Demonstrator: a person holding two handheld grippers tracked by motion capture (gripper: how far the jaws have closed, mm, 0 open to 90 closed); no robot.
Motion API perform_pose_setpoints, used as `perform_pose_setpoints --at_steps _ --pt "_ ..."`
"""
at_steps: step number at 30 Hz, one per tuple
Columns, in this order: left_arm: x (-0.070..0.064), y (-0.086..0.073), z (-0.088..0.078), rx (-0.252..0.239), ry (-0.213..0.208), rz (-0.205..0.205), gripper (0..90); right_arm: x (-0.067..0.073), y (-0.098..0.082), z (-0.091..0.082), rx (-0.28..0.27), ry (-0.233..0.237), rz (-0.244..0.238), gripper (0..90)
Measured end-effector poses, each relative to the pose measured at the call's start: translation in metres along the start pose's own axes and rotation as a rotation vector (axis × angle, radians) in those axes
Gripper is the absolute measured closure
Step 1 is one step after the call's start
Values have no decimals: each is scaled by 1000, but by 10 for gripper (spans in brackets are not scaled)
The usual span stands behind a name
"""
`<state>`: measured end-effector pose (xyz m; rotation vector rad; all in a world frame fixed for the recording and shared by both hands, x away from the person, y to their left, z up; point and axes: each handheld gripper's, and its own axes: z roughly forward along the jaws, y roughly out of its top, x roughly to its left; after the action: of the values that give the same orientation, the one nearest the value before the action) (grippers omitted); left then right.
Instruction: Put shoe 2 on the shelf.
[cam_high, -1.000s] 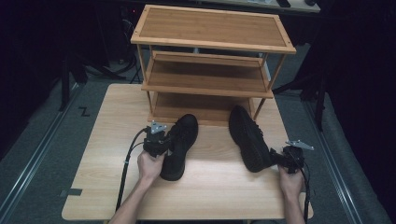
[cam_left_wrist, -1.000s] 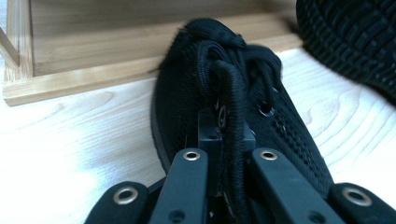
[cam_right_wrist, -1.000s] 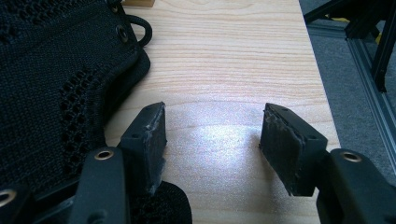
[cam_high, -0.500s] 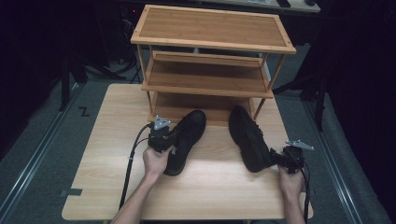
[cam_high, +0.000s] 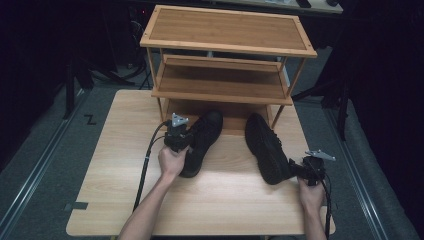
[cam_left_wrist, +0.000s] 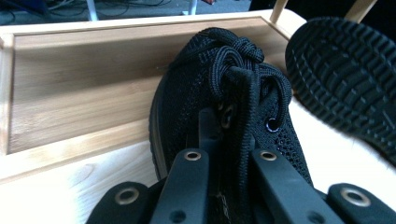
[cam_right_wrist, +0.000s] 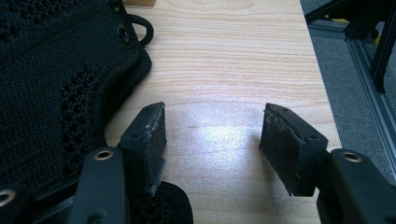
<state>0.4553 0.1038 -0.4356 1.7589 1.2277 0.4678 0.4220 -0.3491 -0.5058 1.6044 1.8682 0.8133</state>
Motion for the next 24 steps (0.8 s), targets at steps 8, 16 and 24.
perform_pose_setpoints --at_steps 8,16,24 --pt "4 16 11 -21 1 -32 885 0 0 0 1 1 -3 407" --pt "7 27 26 -27 40 -46 884 0 0 0 0 1 -2 406" --pt "12 33 38 -23 51 -79 884 0 0 0 0 2 -5 406"
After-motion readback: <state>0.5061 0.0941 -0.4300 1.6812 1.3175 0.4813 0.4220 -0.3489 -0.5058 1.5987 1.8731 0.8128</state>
